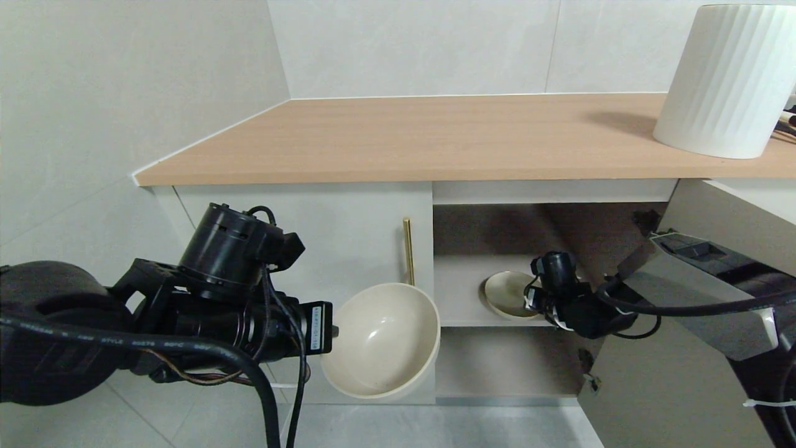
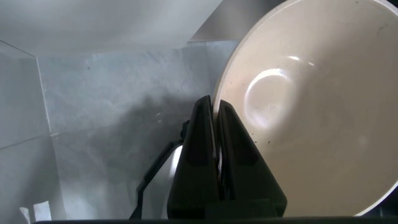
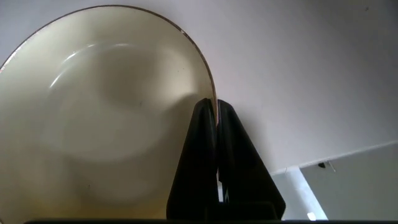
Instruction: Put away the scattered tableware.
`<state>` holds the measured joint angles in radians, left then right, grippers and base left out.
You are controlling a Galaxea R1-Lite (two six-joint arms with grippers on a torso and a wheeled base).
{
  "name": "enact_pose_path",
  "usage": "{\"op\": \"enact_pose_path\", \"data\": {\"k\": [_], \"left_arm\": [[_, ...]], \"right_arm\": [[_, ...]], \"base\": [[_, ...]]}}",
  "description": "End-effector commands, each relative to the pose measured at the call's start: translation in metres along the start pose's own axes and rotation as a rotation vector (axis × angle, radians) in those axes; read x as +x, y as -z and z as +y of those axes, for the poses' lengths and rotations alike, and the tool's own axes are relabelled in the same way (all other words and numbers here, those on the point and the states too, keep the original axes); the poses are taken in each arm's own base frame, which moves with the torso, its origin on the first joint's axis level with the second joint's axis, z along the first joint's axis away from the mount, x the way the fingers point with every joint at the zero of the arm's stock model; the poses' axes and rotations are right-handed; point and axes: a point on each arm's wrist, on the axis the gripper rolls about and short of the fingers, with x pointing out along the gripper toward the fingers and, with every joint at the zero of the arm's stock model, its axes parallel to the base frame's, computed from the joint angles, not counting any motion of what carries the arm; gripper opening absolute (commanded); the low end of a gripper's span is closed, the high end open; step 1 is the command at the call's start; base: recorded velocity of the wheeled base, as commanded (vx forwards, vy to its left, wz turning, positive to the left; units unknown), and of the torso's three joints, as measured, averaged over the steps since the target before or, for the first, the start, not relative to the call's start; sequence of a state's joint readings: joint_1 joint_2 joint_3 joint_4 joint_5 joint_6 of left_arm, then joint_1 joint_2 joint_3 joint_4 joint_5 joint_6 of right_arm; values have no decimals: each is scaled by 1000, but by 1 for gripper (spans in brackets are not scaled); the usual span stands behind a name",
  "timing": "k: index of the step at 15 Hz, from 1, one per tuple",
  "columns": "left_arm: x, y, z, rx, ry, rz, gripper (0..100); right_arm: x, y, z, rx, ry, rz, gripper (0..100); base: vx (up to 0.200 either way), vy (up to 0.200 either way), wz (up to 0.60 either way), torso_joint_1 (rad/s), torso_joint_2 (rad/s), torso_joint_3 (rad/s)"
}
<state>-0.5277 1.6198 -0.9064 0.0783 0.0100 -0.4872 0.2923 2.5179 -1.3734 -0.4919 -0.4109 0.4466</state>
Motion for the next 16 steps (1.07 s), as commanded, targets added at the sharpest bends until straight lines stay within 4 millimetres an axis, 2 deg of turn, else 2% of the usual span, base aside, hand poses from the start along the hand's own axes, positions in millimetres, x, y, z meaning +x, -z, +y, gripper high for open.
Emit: {"op": "enact_pose_path", "data": {"k": [1,14,15,16], "left_arm": [[0,0,0,-1,-1,1,0],[0,0,0,1,0,1,0],[0,0,0,-1,-1,0,0],[0,0,0,1,0,0,0]], "right_arm": [[3,-1,0,4,1,-5,0],[5,-7,2,20,-2,-26,0],[5,-7,2,20,-1,-26,100],[5,-7,2,21,-1,-26,100]], "base": [[0,0,0,0,0,0],[0,0,0,0,0,0],[0,0,0,0,0,0],[0,0,0,0,0,0]]}}
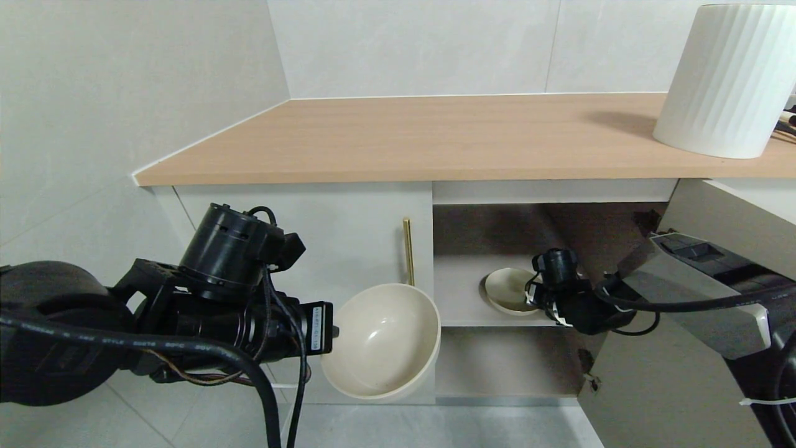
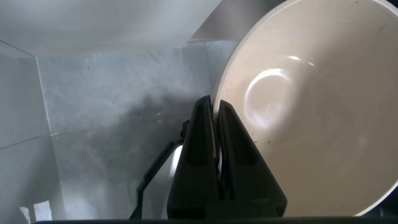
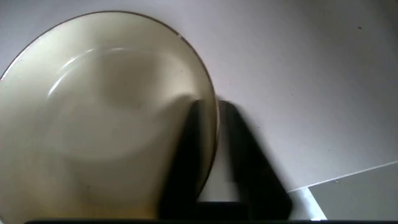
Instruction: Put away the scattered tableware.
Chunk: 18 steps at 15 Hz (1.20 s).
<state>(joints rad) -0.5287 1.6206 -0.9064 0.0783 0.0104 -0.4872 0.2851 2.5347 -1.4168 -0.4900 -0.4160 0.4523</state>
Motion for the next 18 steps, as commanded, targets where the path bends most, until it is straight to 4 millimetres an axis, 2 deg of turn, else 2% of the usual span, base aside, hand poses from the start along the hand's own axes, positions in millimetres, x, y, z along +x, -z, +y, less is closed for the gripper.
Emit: {"op": "enact_pose_path", "data": {"k": [1,6,8,10,12,15,18], "left_arm": [[0,0,0,0,1,-1,0],[0,0,0,1,2,0,0],[6,-1,-18,41,35,5,0],[13,-2,-29,65,36,2,0],[21,5,-39,95,41,38,0],[34,18,-45,130,14,132,0],[52,23,-45,132,-23,185,0]], "right_arm": [[-1,-2,0,7,-2,-4,100],[-7,-7,-1,12,-3,-8,100],[-56,-22,9,22,-58,16,100],[-96,-28,11,3,-141,45,100],[-136,-29,13,-32,-252,81,100],[-197,-31,16,-124,-355,113,100],[-261,-36,9,-223,-546,245,100]], "base": [[0,0,0,0,0,0],[0,0,0,0,0,0],[0,0,0,0,0,0],[0,0,0,0,0,0],[0,0,0,0,0,0],[0,0,0,0,0,0],[0,0,0,0,0,0]]}}
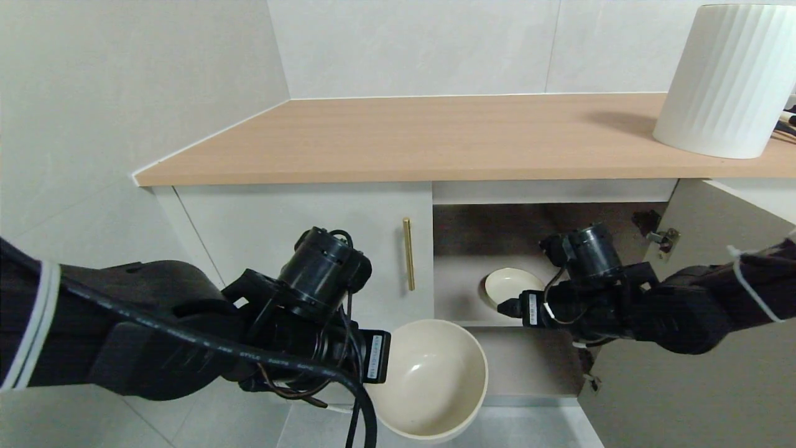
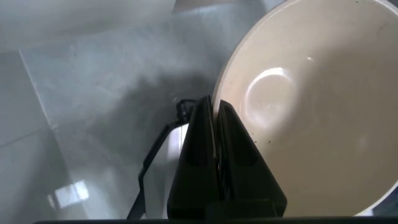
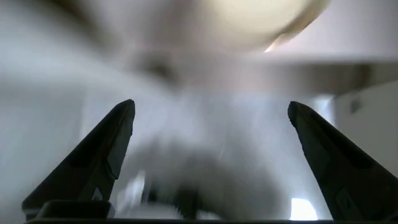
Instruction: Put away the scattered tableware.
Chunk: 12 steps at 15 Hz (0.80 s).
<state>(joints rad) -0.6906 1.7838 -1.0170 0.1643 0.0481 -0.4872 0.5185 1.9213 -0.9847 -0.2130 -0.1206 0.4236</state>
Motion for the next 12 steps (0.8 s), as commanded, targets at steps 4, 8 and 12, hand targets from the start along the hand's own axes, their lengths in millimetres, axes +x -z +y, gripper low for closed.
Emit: {"op": "enact_pose_path", "data": {"k": [4,8,12], "left_arm": [[16,9,-9,32,-19,45,0],[16,13,-15,48,-12,53,0],[18,14,-16,56,-30,49,0]], "right_arm": [[-82,16,34,-115,-267,141,100],[-74,34,48,-165,-277,211,100],[-54,43,52,-178,-231,257,100]], "base": [[0,0,0,0,0,0],[0,0,0,0,0,0],[0,0,0,0,0,0]]}}
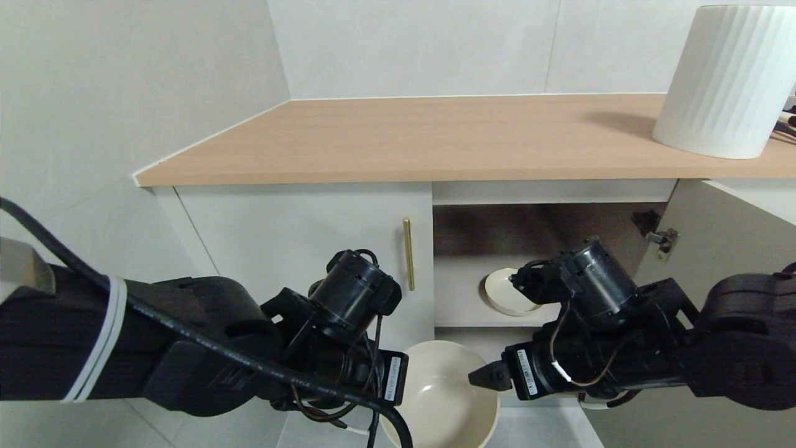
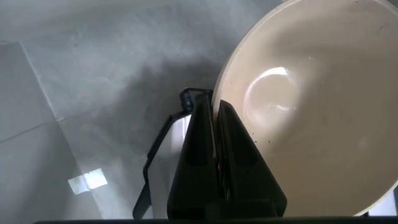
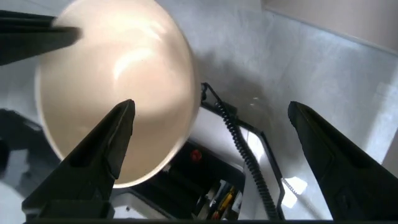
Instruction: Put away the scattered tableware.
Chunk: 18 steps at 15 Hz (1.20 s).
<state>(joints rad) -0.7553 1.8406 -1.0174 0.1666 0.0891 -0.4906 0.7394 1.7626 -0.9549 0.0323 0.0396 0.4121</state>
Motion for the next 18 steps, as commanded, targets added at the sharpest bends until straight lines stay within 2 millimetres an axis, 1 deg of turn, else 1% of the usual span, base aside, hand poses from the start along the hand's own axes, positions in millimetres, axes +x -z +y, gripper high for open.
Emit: {"op": "enact_pose_path", "data": {"k": [1,5,6,18], "left_arm": [[1,2,-2,7,1,6,0],[3,4,-4,15,-1,15,0],[4,4,-4,16,-1,16,0],[5,5,-5,16,-2,19,0]], "right_arm": [[11,3,0,0,12,31,100],[13,4,1,-2,10,35,100],[14,4,2,-3,10,39,0],[18,6,2,-6,12,51,0]], "base": [[0,0,0,0,0,0],[0,0,0,0,0,0],[0,0,0,0,0,0],[0,0,0,0,0,0]]}}
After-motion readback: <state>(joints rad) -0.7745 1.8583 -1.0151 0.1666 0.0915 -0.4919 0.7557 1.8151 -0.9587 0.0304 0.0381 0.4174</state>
